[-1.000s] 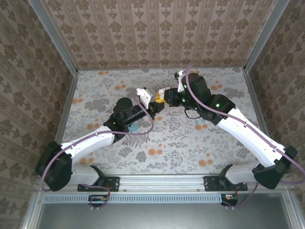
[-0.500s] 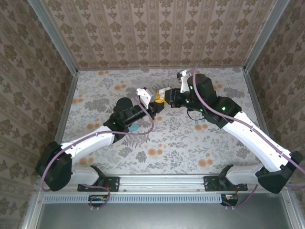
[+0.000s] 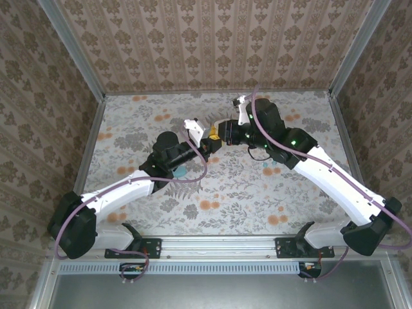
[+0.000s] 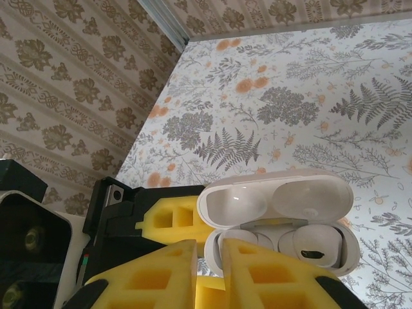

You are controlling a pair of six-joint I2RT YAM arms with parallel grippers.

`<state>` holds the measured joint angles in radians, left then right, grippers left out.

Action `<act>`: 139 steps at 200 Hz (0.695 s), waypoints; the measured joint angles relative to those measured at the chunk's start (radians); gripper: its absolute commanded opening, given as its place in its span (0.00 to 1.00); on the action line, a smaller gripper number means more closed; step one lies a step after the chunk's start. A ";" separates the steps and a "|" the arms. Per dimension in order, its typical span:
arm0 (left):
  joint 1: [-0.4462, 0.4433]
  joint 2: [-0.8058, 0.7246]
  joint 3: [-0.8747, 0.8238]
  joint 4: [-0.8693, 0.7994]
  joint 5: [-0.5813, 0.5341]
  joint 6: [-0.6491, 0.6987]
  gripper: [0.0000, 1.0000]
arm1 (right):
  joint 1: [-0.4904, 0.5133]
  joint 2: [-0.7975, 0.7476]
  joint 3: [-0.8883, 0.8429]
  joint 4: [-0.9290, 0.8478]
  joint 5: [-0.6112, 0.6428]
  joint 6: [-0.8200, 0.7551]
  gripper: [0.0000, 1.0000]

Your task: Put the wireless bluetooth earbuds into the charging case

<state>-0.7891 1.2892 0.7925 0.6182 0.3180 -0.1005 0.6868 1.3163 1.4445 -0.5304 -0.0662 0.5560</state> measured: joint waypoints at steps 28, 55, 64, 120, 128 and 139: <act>-0.001 -0.006 0.000 0.004 0.019 0.004 0.23 | -0.023 -0.041 -0.008 0.008 0.002 -0.003 0.31; -0.001 -0.017 0.000 -0.003 0.062 0.028 0.23 | -0.112 -0.123 -0.039 0.011 -0.006 0.012 0.44; -0.001 -0.019 0.000 -0.006 0.080 0.038 0.22 | -0.159 -0.146 -0.053 0.013 -0.020 0.035 0.50; -0.010 -0.022 0.018 -0.082 0.184 0.101 0.23 | -0.346 -0.117 -0.097 0.013 -0.231 0.130 0.58; -0.015 -0.022 0.029 -0.099 0.196 0.112 0.23 | -0.347 -0.093 -0.090 0.005 -0.262 0.132 0.59; -0.021 -0.022 0.045 -0.116 0.209 0.126 0.23 | -0.347 -0.056 -0.080 -0.001 -0.307 0.137 0.59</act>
<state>-0.8101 1.2675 0.8375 0.5026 0.5270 0.0250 0.3401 1.2598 1.3643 -0.5312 -0.3729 0.6926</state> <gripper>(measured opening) 0.232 0.587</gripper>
